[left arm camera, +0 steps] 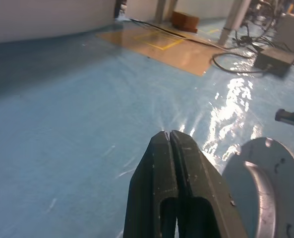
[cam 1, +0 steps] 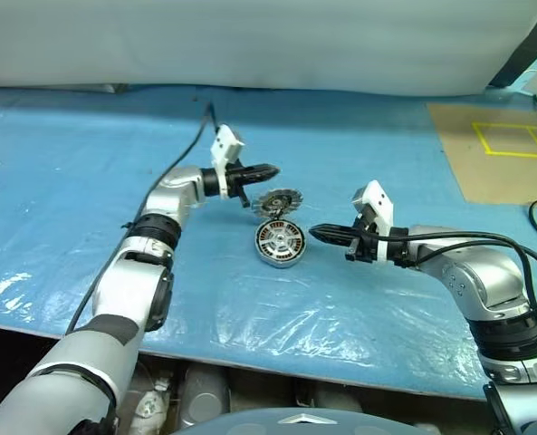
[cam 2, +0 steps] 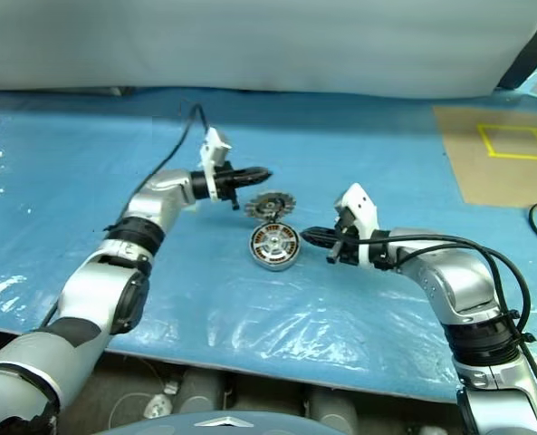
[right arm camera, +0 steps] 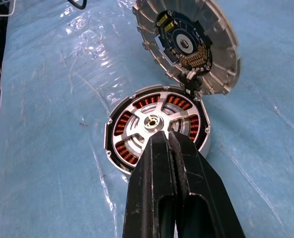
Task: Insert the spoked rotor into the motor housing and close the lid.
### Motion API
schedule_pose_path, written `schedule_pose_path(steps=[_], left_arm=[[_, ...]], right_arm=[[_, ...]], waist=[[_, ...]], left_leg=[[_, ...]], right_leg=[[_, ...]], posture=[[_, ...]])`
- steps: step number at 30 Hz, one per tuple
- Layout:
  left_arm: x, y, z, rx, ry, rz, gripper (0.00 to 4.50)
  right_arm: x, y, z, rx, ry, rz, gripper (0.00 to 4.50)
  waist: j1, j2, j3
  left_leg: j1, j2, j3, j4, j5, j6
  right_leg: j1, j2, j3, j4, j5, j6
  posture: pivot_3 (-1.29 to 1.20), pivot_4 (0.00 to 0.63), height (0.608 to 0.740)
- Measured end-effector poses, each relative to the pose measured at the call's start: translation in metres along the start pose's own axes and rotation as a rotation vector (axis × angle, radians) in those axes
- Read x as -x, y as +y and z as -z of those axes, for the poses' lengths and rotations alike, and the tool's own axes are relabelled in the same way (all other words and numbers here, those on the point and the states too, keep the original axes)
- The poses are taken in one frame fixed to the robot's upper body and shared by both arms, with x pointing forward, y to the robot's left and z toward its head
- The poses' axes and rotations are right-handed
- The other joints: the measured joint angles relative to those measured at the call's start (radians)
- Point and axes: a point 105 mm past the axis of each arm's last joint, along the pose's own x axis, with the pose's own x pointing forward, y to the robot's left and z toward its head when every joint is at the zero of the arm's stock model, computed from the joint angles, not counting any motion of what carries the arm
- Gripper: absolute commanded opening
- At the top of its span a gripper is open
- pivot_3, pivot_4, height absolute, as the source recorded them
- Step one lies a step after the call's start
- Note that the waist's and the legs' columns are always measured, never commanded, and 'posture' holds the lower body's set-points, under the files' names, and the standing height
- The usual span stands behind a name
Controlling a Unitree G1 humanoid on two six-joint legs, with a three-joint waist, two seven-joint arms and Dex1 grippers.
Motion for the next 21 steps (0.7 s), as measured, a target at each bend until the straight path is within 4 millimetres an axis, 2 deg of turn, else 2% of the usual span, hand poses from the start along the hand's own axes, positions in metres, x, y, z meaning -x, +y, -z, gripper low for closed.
schedule_pose_path(steps=[5,10,15,21], left_arm=[[-0.011,-0.015,0.02,-0.043,0.09,0.089,0.03],[-0.015,-0.03,0.028,-0.103,0.136,0.199,0.03],[-0.01,-0.048,0.04,-0.136,0.173,0.324,0.03],[0.009,-0.066,0.053,-0.256,0.263,0.463,0.03]], right_arm=[[0.007,0.001,0.001,-0.001,-0.002,0.021,0.0],[0.01,0.005,-0.002,0.005,-0.01,0.016,0.0],[0.012,0.003,-0.002,0.001,-0.012,0.032,0.0],[0.012,0.002,-0.003,0.004,-0.015,0.031,0.0]], waist=[[0.001,0.0,0.0],[0.002,-0.001,0.0],[0.002,-0.001,0.0],[0.002,0.0,0.0]], left_leg=[[0.0,0.0,-0.002,-0.001,0.0,0.0],[0.001,0.0,-0.002,-0.001,0.0,0.0],[0.001,0.0,-0.002,-0.001,0.0,0.0],[0.002,0.0,-0.002,-0.002,0.0,0.0]], right_leg=[[0.0,-0.001,-0.001,0.0,0.0,0.0],[0.0,-0.001,-0.001,0.0,0.0,0.0],[0.0,-0.001,-0.001,0.0,0.0,0.0],[0.001,-0.001,-0.001,0.0,-0.002,-0.004]], posture=[[0.0,0.15,0.74],[0.0,0.15,0.74],[0.0,0.15,0.74],[0.0,0.15,0.74]])
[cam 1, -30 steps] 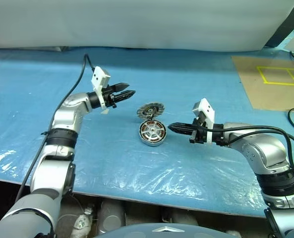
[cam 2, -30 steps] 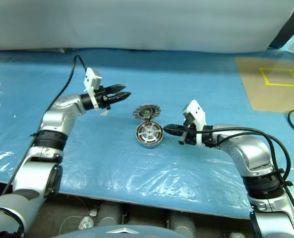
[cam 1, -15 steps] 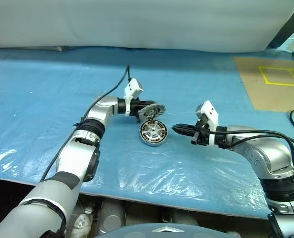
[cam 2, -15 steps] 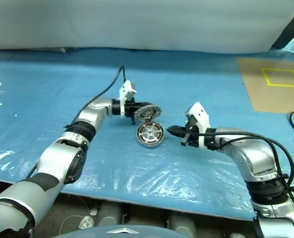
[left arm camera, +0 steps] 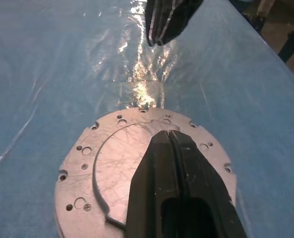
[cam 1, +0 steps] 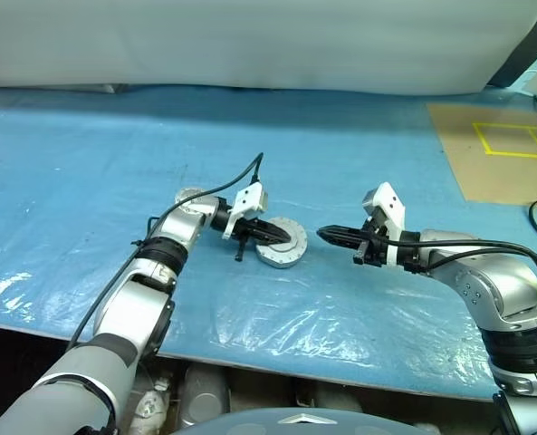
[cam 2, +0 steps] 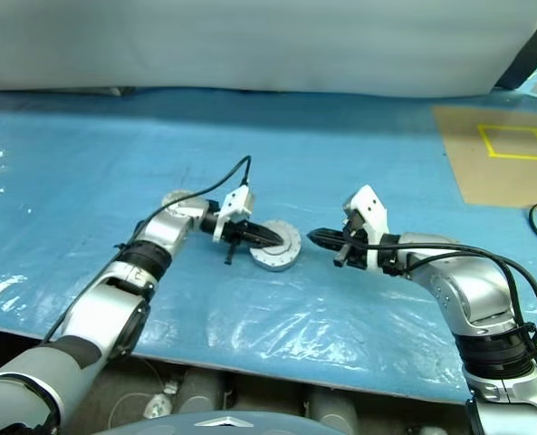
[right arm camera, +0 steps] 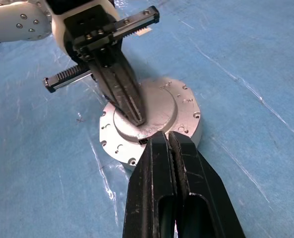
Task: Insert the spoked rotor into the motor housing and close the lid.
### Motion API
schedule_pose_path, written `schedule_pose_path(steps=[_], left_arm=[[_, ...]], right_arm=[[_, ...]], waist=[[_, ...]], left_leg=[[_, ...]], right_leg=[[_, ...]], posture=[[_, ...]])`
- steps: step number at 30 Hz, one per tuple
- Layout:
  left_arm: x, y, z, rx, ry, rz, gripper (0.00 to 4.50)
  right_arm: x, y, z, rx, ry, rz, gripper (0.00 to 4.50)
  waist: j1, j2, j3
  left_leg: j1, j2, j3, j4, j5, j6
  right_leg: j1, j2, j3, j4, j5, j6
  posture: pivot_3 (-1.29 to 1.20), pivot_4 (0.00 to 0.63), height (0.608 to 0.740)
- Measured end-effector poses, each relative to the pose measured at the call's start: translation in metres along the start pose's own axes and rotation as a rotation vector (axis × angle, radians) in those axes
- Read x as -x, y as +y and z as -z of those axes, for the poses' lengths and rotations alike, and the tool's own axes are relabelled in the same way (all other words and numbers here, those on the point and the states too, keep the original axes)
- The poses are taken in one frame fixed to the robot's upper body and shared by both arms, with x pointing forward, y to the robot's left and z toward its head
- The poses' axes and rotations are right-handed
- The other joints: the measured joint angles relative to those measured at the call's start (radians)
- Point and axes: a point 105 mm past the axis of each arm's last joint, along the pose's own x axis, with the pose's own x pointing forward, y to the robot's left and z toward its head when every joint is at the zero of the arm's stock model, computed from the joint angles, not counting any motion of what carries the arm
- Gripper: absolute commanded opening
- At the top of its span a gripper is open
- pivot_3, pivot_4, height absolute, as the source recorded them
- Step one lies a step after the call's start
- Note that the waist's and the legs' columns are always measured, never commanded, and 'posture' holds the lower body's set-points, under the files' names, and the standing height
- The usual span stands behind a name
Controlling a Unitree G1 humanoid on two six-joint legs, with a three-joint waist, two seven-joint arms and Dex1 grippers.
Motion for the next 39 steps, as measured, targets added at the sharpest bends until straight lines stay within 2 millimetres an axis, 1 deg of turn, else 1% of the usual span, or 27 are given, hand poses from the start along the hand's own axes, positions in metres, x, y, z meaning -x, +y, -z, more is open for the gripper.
schedule_pose_path(steps=[5,9,11,12,13,17,19,21,23,24,26,28,32,39], left_arm=[[0.001,-0.001,0.002,-0.029,0.01,-0.022,0.03],[0.0,0.0,0.001,-0.002,-0.039,-0.063,0.03],[0.002,0.001,-0.003,0.028,-0.063,-0.083,0.0],[0.004,0.002,-0.007,0.038,-0.084,-0.095,0.0],[0.008,0.004,-0.014,0.037,-0.111,-0.113,0.0],[0.033,0.009,-0.044,0.005,-0.195,-0.195,0.0],[0.047,0.006,-0.054,0.005,-0.233,-0.239,0.0],[0.056,-0.001,-0.056,0.027,-0.255,-0.274,0.0],[0.062,-0.009,-0.049,0.074,-0.251,-0.305,0.0],[0.066,-0.014,-0.044,0.102,-0.245,-0.325,0.0],[0.07,-0.02,-0.033,0.158,-0.225,-0.36,0.0],[0.075,-0.025,-0.025,0.199,-0.224,-0.416,0.0],[0.08,-0.03,-0.017,0.244,-0.226,-0.488,0.0],[0.081,-0.037,-0.009,0.263,-0.204,-0.531,0.0]], right_arm=[[-0.002,0.001,-0.004,0.012,-0.006,-0.008,0.0],[-0.006,0.003,-0.006,0.016,-0.012,-0.026,0.0],[-0.008,0.004,-0.012,0.014,-0.027,-0.046,0.41],[-0.008,0.004,-0.015,0.018,-0.033,-0.05,0.56],[-0.009,0.004,-0.017,0.019,-0.039,-0.053,0.84],[-0.012,0.007,-0.021,0.018,-0.061,-0.071,2.18],[-0.013,0.008,-0.022,0.023,-0.063,-0.08,2.89],[-0.017,0.009,-0.021,0.025,-0.061,-0.095,3.55],[-0.022,0.011,-0.019,0.029,-0.054,-0.111,4.23],[-0.026,0.011,-0.019,0.033,-0.048,-0.12,4.47],[-0.031,0.012,-0.018,0.046,-0.039,-0.135,4.47],[-0.041,0.016,-0.017,0.06,-0.028,-0.173,4.47],[-0.056,0.021,-0.012,0.111,0.006,-0.218,4.47],[-0.075,0.01,0.003,0.226,0.07,-0.189,4.47]], waist=[[0.0,0.0,0.0],[-0.001,0.0,0.0],[-0.001,0.0,0.0],[-0.001,0.0,0.0],[-0.002,0.0,0.0],[-0.007,0.0,0.0],[-0.01,0.0,0.0],[-0.013,0.0,0.0],[-0.013,0.0,0.0],[-0.014,0.001,0.0],[-0.013,0.001,0.0],[-0.013,0.001,0.0],[-0.011,0.001,0.0],[-0.015,0.001,0.0]], left_leg=[[0.002,0.0,0.0,0.001,-0.001,-0.002],[0.003,0.0,0.0,0.001,-0.001,-0.001],[0.002,0.0,0.0,0.001,-0.001,-0.001],[0.001,0.0,0.0,0.001,-0.001,-0.001],[0.0,0.0,0.0,0.0,-0.001,-0.001],[0.0,0.0,0.001,-0.002,0.0,-0.001],[0.0,0.0,0.001,-0.004,0.0,-0.001],[0.0,0.0,0.002,-0.004,0.0,-0.001],[0.0,0.0,0.002,-0.005,0.0,-0.001],[0.0,0.001,0.002,-0.004,-0.001,-0.001],[0.0,0.001,0.003,-0.004,-0.001,-0.002],[-0.001,0.001,0.003,-0.003,-0.001,-0.002],[-0.001,0.001,0.003,-0.002,-0.001,-0.002],[-0.001,0.001,0.003,-0.002,-0.001,-0.002]], right_leg=[[0.003,-0.001,0.0,-0.001,0.0,-0.001],[0.003,-0.001,0.001,-0.001,0.0,-0.001],[0.002,-0.001,0.001,-0.001,0.0,-0.001],[0.001,-0.001,0.001,-0.001,0.0,-0.001],[0.0,0.0,0.001,-0.001,0.0,-0.001],[-0.001,0.0,0.0,-0.001,0.0,-0.001],[-0.002,0.0,0.0,-0.002,0.0,-0.001],[-0.002,0.0,0.0,-0.002,-0.001,-0.001],[-0.003,0.0,0.0,-0.002,-0.001,-0.001],[-0.003,0.001,0.0,-0.002,-0.001,-0.001],[-0.003,0.001,0.0,-0.001,-0.001,-0.001],[-0.003,0.0,0.001,-0.001,-0.001,-0.002],[-0.003,0.0,0.001,-0.001,-0.001,-0.002],[-0.003,0.001,0.001,-0.001,-0.001,-0.001]], posture=[[0.0,0.15,0.74],[0.0,0.15,0.74],[0.0,0.15,0.74],[0.0,0.15,0.74],[0.0,0.15,0.74],[0.0,0.15,0.74],[0.0,0.15,0.74],[0.0,0.15,0.74],[0.0,0.15,0.74],[0.0,0.15,0.74],[0.0,0.15,0.74],[0.0,0.15,0.74],[0.0,0.15,0.74],[0.0,0.15,0.74]])
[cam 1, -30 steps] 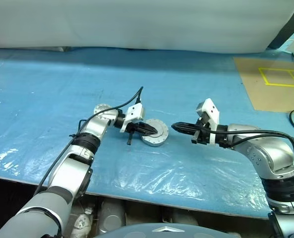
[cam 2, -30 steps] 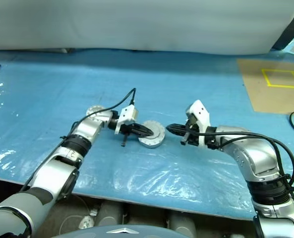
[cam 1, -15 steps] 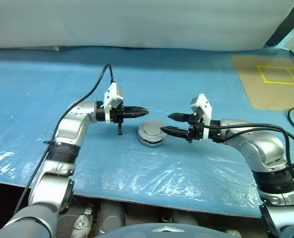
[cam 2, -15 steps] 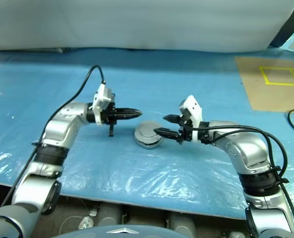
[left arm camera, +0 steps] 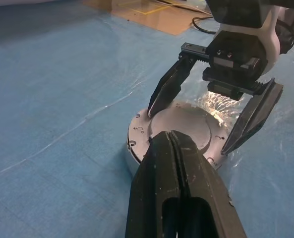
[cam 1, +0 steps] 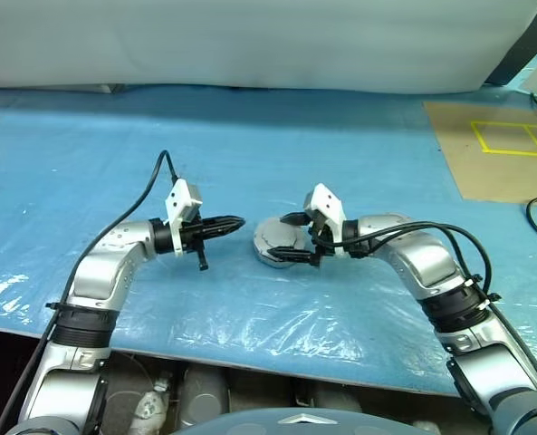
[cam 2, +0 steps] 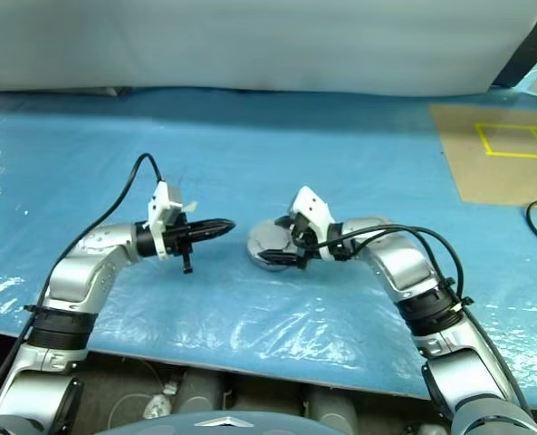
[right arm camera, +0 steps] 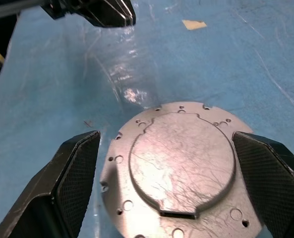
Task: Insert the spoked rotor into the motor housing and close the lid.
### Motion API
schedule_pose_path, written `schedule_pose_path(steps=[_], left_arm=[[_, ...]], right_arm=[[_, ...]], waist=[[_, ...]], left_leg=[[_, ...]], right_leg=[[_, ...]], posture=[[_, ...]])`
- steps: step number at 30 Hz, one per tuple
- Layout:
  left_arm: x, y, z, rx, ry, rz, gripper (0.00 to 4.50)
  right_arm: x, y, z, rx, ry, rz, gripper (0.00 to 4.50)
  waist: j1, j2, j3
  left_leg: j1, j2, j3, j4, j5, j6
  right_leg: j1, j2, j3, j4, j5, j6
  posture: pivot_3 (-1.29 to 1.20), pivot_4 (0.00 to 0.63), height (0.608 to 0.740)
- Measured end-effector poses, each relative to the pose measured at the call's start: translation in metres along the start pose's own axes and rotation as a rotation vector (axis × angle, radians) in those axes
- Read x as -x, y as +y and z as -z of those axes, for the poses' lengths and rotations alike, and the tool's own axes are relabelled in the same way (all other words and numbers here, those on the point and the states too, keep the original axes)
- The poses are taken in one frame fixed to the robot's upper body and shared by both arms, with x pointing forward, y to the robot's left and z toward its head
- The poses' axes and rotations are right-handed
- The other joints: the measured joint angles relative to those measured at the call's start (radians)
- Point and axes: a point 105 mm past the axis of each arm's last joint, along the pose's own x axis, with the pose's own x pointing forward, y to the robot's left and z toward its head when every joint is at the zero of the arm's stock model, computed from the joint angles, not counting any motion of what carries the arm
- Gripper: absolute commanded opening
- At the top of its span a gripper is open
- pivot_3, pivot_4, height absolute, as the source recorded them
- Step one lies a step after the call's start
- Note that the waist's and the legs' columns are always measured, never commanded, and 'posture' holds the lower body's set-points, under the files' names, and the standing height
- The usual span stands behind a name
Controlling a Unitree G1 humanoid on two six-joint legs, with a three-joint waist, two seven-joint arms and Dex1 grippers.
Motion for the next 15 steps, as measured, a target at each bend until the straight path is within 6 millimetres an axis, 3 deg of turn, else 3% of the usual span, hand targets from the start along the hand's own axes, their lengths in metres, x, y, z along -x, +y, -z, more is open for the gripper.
schedule_pose_path(steps=[8,11,14,15], left_arm=[[-0.0003,-0.0003,0.0025,0.008,-0.003,-0.026,0.0],[-0.001,0.0002,0.0023,0.008,-0.005,-0.032,0.0],[-0.001,0.0006,0.0024,0.008,-0.006,-0.037,0.0],[-0.0011,0.0006,0.0024,0.008,-0.006,-0.037,0.0]], right_arm=[[-0.0036,-0.0006,0.0018,0.054,0.007,-0.003,4.47],[-0.0055,-0.0017,0.0031,0.079,0.014,0.005,3.88],[-0.0083,-0.0038,0.0069,0.14,0.027,0.018,2.96],[-0.0096,-0.0032,0.0073,0.154,0.026,0.018,2.96]], waist=[[0.0,0.0,0.0],[0.0,0.0,0.0],[0.0,0.0,0.0],[-0.001,0.0,0.0]], left_leg=[[0.0,0.0,0.0,0.001,0.0,0.0],[0.001,0.0,0.0,0.001,0.0,0.0],[0.002,0.0,0.0,0.001,0.0,0.0],[0.003,0.0,0.0,0.001,0.0,0.0]], right_leg=[[0.0,0.0,0.0,0.001,0.0,0.0],[0.0,0.0,0.0,0.001,0.0,0.0],[0.001,0.0,0.0,0.002,0.0,0.0],[0.002,0.0,0.0,0.002,0.0,0.0]], posture=[[0.0,0.15,0.74],[0.0,0.15,0.74],[0.0,0.15,0.74],[0.0,0.15,0.74]])
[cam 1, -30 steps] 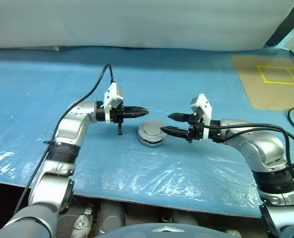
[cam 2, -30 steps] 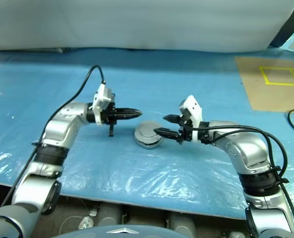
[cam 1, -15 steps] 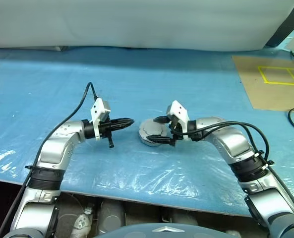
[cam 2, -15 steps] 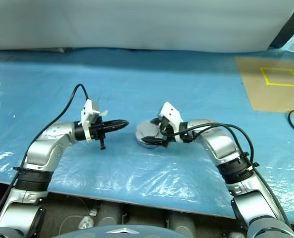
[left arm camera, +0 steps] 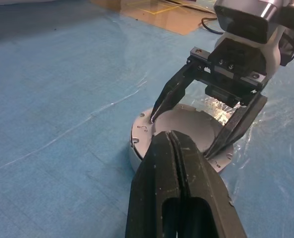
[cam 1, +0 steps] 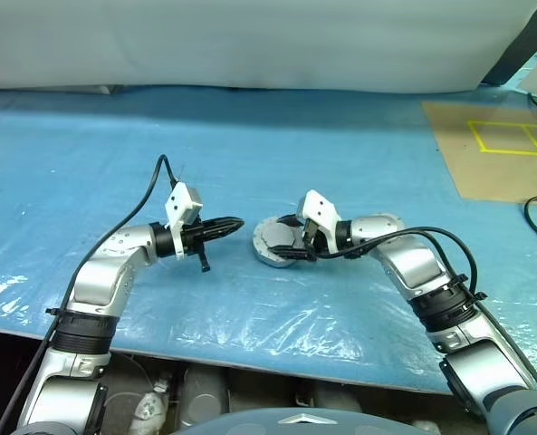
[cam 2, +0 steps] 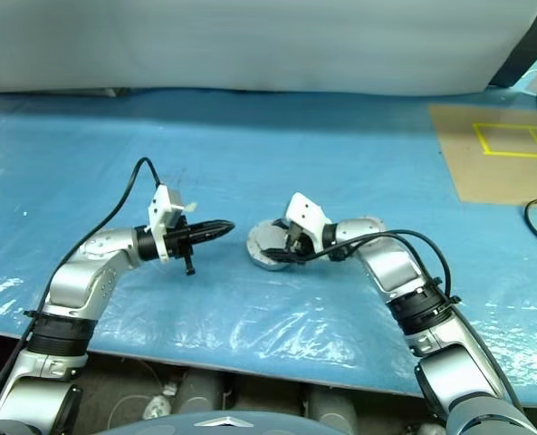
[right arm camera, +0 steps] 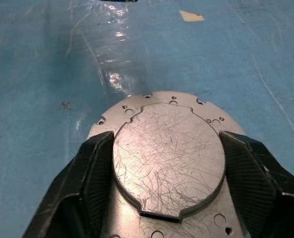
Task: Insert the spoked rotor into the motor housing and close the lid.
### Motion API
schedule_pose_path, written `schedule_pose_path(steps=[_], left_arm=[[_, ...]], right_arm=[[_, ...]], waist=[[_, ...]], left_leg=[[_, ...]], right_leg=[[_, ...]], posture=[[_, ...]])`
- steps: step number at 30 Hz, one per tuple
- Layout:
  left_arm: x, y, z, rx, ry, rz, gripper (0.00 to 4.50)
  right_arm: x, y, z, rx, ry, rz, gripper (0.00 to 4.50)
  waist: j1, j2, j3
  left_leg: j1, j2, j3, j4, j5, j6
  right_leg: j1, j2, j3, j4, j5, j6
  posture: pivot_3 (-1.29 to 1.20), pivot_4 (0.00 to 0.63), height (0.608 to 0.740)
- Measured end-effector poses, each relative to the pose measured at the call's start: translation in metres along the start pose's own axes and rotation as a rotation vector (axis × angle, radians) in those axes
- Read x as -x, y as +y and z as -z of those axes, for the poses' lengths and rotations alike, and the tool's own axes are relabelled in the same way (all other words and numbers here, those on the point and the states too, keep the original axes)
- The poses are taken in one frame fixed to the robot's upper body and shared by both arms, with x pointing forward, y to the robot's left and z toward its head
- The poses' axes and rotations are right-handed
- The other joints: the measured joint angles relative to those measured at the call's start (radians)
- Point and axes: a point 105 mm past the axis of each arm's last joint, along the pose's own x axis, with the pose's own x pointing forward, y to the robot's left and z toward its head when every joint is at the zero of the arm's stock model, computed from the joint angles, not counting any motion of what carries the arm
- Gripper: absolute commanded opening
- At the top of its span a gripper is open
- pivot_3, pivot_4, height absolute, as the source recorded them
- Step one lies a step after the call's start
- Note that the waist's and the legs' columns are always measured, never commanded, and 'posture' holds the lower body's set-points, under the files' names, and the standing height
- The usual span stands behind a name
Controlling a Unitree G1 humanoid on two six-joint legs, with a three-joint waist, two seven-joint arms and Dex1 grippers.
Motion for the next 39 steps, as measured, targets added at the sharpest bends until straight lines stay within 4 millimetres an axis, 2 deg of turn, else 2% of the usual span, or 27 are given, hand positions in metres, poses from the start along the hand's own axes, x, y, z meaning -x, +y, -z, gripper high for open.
schedule_pose_path(steps=[10,15,20,25,38,39], left_arm=[[-0.001,-0.005,0.006,0.006,0.012,-0.004,0.0],[-0.013,-0.015,0.021,-0.015,0.087,0.038,0.0],[-0.027,-0.013,0.044,-0.009,0.177,0.032,0.0],[-0.033,-0.002,0.042,-0.073,0.175,0.013,0.0],[-0.044,-0.006,0.042,-0.135,0.17,0.048,0.0],[-0.044,-0.006,0.042,-0.134,0.17,0.049,0.0]], right_arm=[[-0.007,0.001,0.003,0.047,-0.002,0.003,2.96],[-0.009,0.001,0.006,0.036,-0.006,-0.002,2.96],[-0.007,-0.002,0.007,-0.019,-0.012,0.005,2.96],[-0.004,-0.002,0.006,-0.042,-0.006,0.007,2.96],[0.003,-0.001,0.007,-0.075,0.007,0.024,2.96],[0.003,-0.001,0.007,-0.077,0.007,0.025,3.31]], waist=[[-0.018,0.0,0.0],[-0.021,0.0,0.0],[-0.021,0.0,-0.001],[-0.019,0.0,-0.001],[0.004,0.0,-0.002],[0.005,0.0,-0.002]], left_leg=[[0.007,0.0,0.0,0.002,-0.001,0.001],[0.015,0.0,-0.001,-0.001,-0.002,0.003],[0.015,0.0,-0.001,-0.001,-0.002,0.003],[0.014,-0.001,-0.001,-0.002,-0.002,0.002],[0.014,-0.001,-0.001,-0.005,-0.001,0.002],[0.014,-0.001,-0.001,-0.005,-0.001,0.002]], right_leg=[[0.007,0.0,0.002,-0.001,0.0,0.0],[0.013,0.0,0.003,-0.003,0.0,0.0],[0.014,0.0,0.003,-0.003,0.0,0.0],[0.014,-0.001,0.003,-0.005,0.0,0.0],[0.015,-0.001,0.003,-0.01,0.0,0.0],[0.015,-0.001,0.003,-0.01,0.0,0.0]], posture=[[0.0,0.15,0.74],[0.0,0.15,0.74],[0.0,0.15,0.74],[0.0,0.15,0.74],[0.0,0.15,0.74],[0.0,0.15,0.74]])
